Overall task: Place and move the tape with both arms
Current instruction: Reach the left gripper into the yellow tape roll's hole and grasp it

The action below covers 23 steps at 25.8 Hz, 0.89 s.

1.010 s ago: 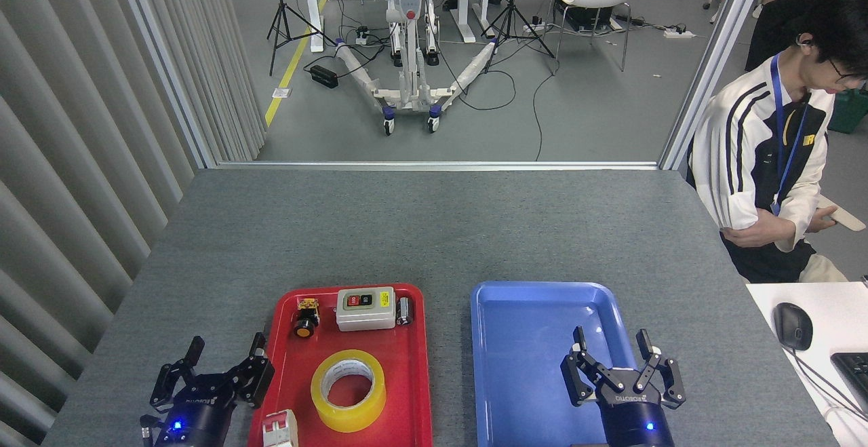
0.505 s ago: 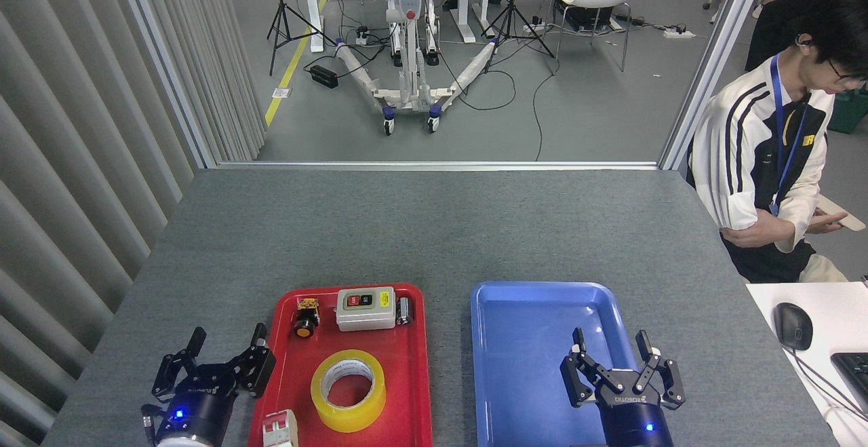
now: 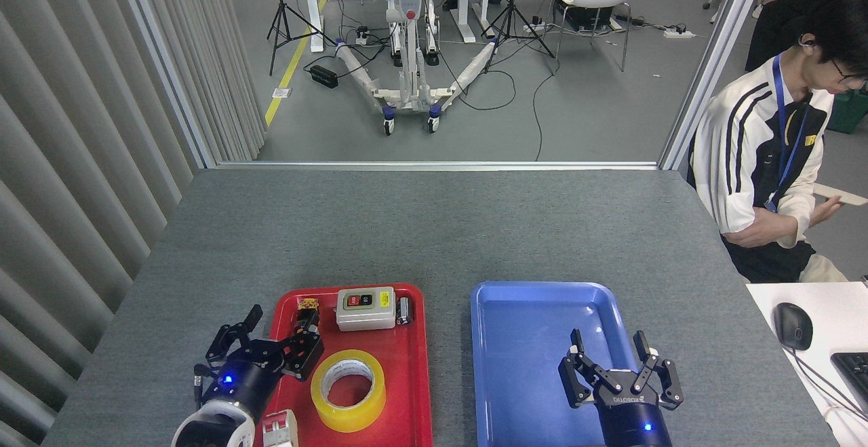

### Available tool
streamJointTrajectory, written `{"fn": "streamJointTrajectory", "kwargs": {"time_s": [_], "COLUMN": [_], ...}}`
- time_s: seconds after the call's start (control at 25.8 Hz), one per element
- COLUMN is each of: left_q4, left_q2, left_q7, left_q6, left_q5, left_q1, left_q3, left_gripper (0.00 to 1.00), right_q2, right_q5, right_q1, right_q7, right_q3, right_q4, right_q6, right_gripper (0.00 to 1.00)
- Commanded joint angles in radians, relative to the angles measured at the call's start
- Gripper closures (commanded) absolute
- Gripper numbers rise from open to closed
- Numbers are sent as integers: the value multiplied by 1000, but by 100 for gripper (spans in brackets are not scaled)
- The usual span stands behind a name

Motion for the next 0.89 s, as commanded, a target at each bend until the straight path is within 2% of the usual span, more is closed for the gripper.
{"fn": "streamJointTrajectory", "kwargs": {"time_s": [0.0, 0.16, 0.27, 0.62, 0.85], "left_q4": [-18, -63, -35, -12, 55], "left_q2": [13, 8, -2, 2, -1], "left_q7": [-275, -681, -859, -905, -918], "left_q6": [0, 0, 2, 0, -3], "left_q5": [29, 36, 36, 49, 50], "left_q1": [-51, -110, -165, -196, -222], "left_q3": [-47, -47, -47, -119, -157], "left_gripper": [0, 0, 0, 0, 0], "right_q2": [0, 0, 0, 0, 2], "right_q5": [0, 0, 0, 0, 0], "right_q1": [-3, -3, -3, -1, 0], "right_q7": [1, 2, 2, 4, 2], "right_q3": [0, 2, 2, 0, -3], "right_q4": [0, 0, 2, 2, 2], "right_q6": [0, 2, 2, 2, 2], "right_gripper": [1, 1, 1, 1, 1]}}
